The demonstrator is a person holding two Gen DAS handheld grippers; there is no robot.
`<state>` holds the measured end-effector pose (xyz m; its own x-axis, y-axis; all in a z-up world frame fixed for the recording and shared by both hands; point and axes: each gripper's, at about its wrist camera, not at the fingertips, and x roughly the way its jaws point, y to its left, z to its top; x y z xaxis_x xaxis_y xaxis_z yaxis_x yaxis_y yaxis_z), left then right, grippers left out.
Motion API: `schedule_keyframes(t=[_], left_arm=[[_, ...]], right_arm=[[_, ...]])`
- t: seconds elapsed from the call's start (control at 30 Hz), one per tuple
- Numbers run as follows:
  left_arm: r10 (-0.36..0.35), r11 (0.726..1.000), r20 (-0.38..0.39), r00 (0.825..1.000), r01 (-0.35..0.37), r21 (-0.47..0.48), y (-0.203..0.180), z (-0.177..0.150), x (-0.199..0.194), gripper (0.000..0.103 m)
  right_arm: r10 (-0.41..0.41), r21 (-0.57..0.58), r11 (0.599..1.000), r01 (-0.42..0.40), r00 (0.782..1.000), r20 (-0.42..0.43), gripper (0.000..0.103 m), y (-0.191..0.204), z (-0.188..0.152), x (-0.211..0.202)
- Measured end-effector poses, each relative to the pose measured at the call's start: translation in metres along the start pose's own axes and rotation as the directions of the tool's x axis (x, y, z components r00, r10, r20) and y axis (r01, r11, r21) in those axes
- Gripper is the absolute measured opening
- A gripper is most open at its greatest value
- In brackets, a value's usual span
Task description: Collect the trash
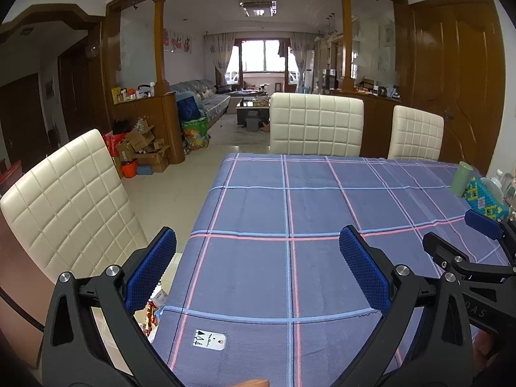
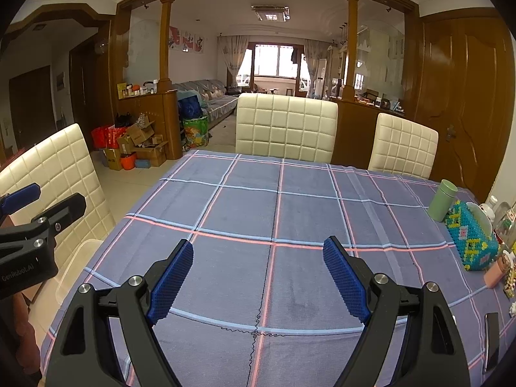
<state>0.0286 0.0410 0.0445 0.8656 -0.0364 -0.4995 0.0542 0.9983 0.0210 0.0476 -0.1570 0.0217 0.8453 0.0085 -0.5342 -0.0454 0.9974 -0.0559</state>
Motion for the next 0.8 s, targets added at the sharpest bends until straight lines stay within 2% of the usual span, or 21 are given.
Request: schedule_keyframes(t=[0.63, 0.8], left_arm=[[-0.001, 1.000, -0.016, 1.000, 0.001, 0.010, -0.0030, 0.0010, 0.0004, 0.099], [0.007, 1.000, -0.047, 0.999, -0.007, 0.002, -0.0023, 0.0018, 0.0040, 0.099]], right_arm=[[0.005, 0.018, 1.000, -0.005, 1.000, -0.002, 0.081, -0.0050, 0.0012, 0.0002], [0.011, 0.024, 1.000, -0.010, 1.000, -0.009, 0.081, -0.0044, -0.0001, 0.0017]])
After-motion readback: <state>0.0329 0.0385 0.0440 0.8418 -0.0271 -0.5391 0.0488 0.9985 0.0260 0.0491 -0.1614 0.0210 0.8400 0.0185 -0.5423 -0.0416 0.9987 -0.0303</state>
